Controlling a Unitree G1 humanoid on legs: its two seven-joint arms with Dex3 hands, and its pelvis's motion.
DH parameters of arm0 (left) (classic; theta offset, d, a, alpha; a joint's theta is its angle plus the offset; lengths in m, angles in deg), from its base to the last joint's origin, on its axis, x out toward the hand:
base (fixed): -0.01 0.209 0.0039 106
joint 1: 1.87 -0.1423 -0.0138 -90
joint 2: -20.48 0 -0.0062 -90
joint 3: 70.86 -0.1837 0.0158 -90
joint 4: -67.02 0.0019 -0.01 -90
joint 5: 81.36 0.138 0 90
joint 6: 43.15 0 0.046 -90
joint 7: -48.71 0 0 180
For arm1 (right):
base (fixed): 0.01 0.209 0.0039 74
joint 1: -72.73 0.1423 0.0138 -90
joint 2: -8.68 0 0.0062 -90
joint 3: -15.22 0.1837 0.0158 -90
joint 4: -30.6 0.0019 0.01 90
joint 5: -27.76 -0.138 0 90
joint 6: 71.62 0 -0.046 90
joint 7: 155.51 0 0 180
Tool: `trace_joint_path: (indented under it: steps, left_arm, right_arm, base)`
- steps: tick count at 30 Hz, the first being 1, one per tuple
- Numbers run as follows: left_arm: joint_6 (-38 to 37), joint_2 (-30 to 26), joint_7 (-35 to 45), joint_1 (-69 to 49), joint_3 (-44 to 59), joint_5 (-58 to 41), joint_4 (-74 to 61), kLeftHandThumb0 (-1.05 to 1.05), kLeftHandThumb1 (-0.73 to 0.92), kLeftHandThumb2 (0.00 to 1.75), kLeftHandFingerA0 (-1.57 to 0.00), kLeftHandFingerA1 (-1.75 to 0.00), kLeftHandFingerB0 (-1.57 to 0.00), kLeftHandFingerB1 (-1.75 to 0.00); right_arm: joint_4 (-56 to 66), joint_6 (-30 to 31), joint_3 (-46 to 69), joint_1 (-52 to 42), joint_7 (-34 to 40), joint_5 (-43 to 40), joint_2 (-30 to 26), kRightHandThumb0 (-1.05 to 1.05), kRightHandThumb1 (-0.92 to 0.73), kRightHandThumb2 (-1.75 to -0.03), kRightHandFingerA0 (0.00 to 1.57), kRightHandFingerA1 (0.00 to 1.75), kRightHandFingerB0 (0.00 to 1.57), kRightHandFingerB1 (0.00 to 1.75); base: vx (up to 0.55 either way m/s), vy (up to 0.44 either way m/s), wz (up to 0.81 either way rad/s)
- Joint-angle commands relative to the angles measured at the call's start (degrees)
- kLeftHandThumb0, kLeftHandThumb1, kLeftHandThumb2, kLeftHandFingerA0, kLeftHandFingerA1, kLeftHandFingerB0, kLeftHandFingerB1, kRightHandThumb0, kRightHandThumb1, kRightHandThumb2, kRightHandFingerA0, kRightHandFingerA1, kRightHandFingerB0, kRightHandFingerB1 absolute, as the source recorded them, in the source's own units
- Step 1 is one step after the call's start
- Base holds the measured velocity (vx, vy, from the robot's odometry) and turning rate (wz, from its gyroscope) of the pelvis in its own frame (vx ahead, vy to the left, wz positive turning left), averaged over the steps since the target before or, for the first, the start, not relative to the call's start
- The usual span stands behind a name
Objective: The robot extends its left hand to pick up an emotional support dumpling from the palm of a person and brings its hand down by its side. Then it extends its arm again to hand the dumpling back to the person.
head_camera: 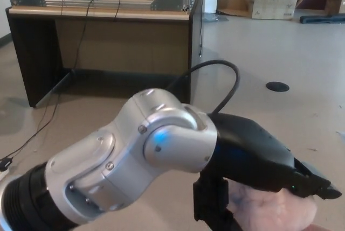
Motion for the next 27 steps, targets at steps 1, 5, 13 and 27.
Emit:
trace_joint_path:
  steps: [1, 5, 13, 27]
  left_arm:
    - [-10.1, 0.5, -8.8, -3.7, 1.3, 8.3, 1.7, -0.28, 0.44, 0.67, -0.04, -0.29, -0.03, -0.16]
    - [-10.1, 0.9, -8.1, -4.1, 0.9, 10.5, 1.5, -0.17, 0.4, 0.67, -0.04, -0.29, 0.0, -0.2]
    - [-11.4, 1.7, -7.8, -5.0, 1.3, 13.6, 1.4, -0.21, 0.4, 0.66, -0.05, -0.3, -0.01, -0.21]
    - [-26.7, 4.0, -25.8, -11.6, 4.3, 18.8, 7.6, -0.38, 0.59, 0.61, -0.9, -1.61, -0.84, -0.49]
  right_arm:
    - [-0.3, -3.5, -1.0, -0.8, 3.1, 2.1, -1.4, -0.34, -0.62, -0.59, 0.95, 0.85, 0.73, 0.53]
    - [-1.5, -5.0, -0.1, -0.1, 0.2, -0.2, -1.0, -0.38, -0.61, -0.6, 0.87, 0.79, 0.68, 0.49]
    - [-2.0, -5.9, 0.8, -0.1, -0.9, -1.6, -0.5, -0.37, -0.48, -0.84, 0.82, 0.79, 0.63, 0.65]
    - [-1.4, -3.0, -0.4, 0.1, 0.2, 0.1, -1.1, -0.4, -0.52, -0.93, 0.81, 0.83, 0.57, 0.64]
  base:
    - [0.0, 0.0, 0.0]
    - [0.0, 0.0, 0.0]
    - [0.0, 0.0, 0.0]
    - [0.0, 0.0, 0.0]
